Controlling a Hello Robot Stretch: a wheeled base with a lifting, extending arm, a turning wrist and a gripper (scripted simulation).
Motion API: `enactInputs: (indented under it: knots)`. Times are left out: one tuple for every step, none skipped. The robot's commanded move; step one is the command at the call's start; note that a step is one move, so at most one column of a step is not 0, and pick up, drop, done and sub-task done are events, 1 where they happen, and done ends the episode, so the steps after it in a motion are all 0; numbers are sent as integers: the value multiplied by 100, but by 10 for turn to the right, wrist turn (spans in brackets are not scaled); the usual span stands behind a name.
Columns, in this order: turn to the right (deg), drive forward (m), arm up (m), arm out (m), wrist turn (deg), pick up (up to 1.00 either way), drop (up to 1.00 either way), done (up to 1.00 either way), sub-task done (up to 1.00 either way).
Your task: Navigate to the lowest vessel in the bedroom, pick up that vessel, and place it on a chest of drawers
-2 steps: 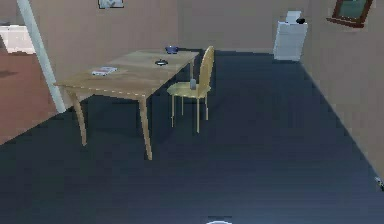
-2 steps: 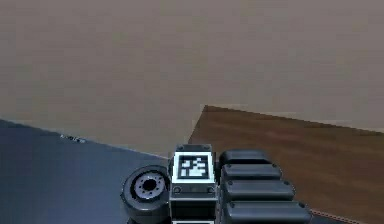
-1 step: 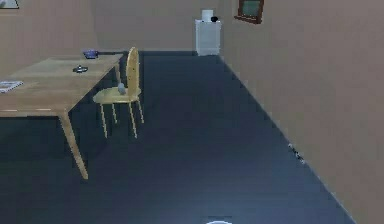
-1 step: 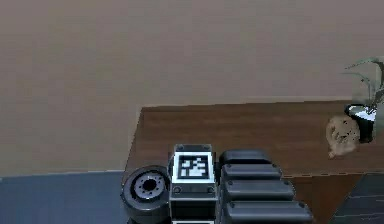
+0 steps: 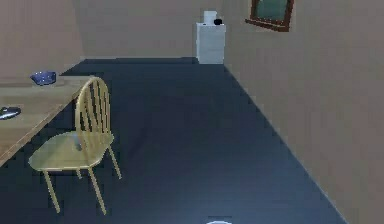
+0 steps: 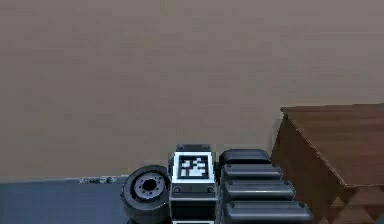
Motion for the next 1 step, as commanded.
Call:
enactInputs:
  knots:
    - [0,100,0,0,0,0,0,0,0]
